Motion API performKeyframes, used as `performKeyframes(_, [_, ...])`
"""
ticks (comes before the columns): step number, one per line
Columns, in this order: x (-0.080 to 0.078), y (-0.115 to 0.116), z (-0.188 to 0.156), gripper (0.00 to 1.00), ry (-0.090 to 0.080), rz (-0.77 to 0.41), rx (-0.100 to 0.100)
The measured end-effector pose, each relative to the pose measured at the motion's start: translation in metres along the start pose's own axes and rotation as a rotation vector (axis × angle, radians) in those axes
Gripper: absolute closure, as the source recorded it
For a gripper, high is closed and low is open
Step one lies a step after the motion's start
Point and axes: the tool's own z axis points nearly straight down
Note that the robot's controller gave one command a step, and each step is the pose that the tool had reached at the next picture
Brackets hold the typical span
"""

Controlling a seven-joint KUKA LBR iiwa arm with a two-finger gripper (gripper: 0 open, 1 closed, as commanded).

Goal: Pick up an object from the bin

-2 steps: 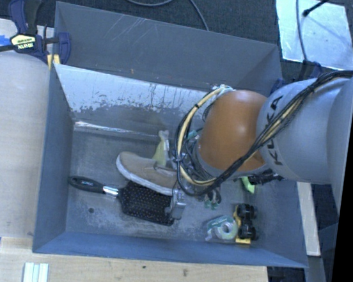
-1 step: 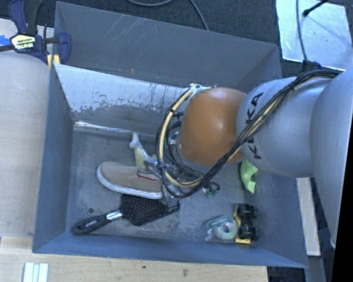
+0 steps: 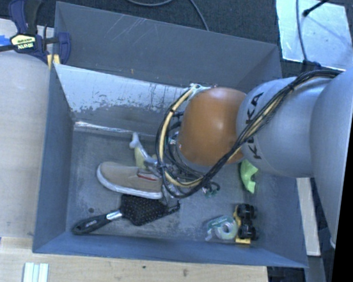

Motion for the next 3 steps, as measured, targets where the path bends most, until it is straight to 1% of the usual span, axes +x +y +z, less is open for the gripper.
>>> performKeyframes(1, [0.004, 0.003, -0.026, 1.0, 0.001, -0.004, -0.002])
performKeyframes(2, [0.005, -0.005, -0.064, 1.0, 0.0, 0.0, -0.002])
performKeyframes(3, [0.02, -0.015, -0.188, 1.0, -0.001, 0.04, -0.001])
